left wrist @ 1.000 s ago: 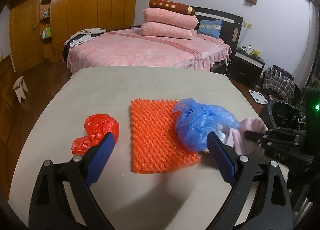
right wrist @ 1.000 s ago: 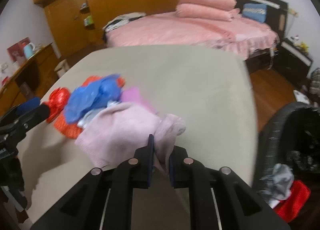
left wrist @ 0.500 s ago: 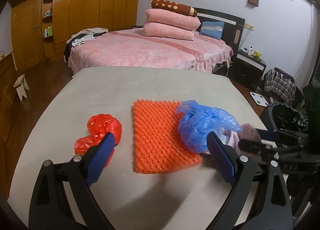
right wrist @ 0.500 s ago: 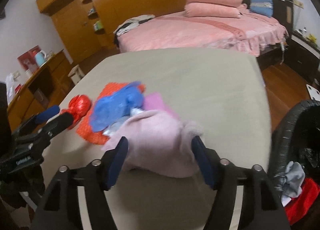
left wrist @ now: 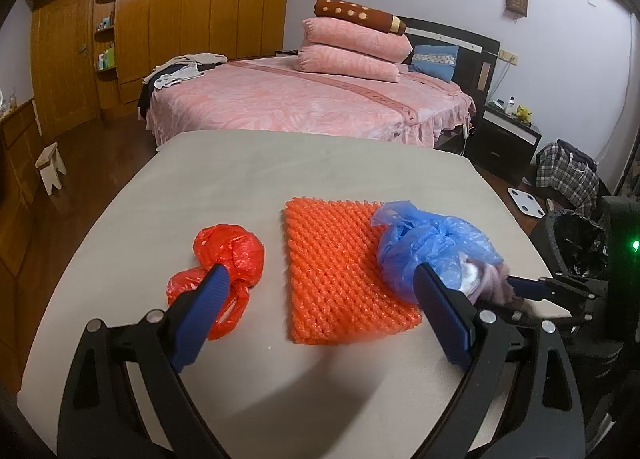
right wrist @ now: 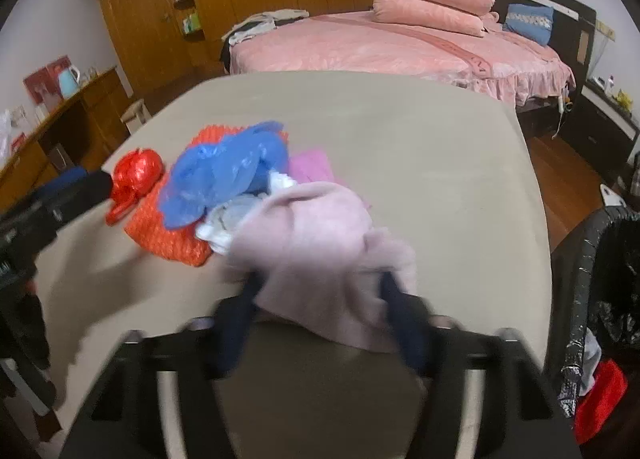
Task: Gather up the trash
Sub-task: 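Grasp the pink sock with the right gripper and lift it, then grasp the blue plastic bag with the left gripper and lift it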
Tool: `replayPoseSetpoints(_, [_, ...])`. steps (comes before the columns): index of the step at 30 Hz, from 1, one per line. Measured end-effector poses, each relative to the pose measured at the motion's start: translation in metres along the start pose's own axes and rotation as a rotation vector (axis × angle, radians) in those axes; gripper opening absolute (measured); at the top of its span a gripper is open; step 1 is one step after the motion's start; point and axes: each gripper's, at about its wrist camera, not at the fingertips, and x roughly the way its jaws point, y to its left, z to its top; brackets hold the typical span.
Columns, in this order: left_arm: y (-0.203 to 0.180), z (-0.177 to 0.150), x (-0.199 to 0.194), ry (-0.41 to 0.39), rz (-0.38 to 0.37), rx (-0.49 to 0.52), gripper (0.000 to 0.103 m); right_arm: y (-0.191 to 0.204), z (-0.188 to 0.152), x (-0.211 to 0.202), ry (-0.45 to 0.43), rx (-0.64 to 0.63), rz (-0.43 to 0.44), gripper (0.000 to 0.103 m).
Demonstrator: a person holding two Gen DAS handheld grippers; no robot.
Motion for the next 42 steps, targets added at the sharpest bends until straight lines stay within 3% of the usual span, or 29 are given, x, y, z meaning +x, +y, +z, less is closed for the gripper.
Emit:
replayPoseSetpoints(2, [-0.001,0.001,0.000,0.000,-0.003,0.001,0.090,-0.004,0.002,-0.005,-0.005,0.003,0.023,0.025])
replayPoseSetpoints(7, [-0.007,0.000,-0.001,-0.002,-0.016,0.013,0.090,-0.012,0.001,-0.023,-0.029,0.024,0.053,0.013])
replayPoseSetpoints(17, [-0.019,-0.001,0.000,0.000,-0.038,0.037,0.090,-0.034,0.004,-0.029,-0.039,0.080,-0.023,0.013])
replayPoseSetpoints(20, [-0.021,-0.002,0.000,0.005,-0.042,0.038,0.090,-0.039,0.004,-0.019,-0.025,0.102,-0.030,0.023])
replayPoseSetpoints(24, [-0.022,-0.002,0.000,0.005,-0.042,0.042,0.090,-0.040,0.005,-0.010,-0.018,0.093,-0.080,0.049])
replayPoseSetpoints(29, [-0.024,-0.001,0.001,0.005,-0.048,0.042,0.090,-0.045,0.005,0.002,0.016,0.099,-0.085,0.058])
replayPoseSetpoints(31, [-0.029,0.001,0.001,0.005,-0.057,0.045,0.090,-0.046,0.004,0.003,0.015,0.093,-0.093,0.052])
replayPoseSetpoints(33, [-0.033,0.003,0.003,0.004,-0.067,0.050,0.090,-0.046,0.004,0.003,0.011,0.086,-0.088,0.036])
replayPoseSetpoints(36, [-0.041,0.007,0.006,-0.001,-0.089,0.059,0.090,-0.048,0.003,0.000,0.006,0.080,-0.075,0.025])
replayPoseSetpoints(40, [-0.055,0.012,0.014,-0.001,-0.121,0.069,0.090,-0.049,0.006,-0.005,-0.009,0.077,-0.078,0.021])
replayPoseSetpoints(42, [-0.061,0.015,0.021,0.003,-0.129,0.079,0.085,-0.052,0.008,-0.011,-0.024,0.086,-0.078,0.021])
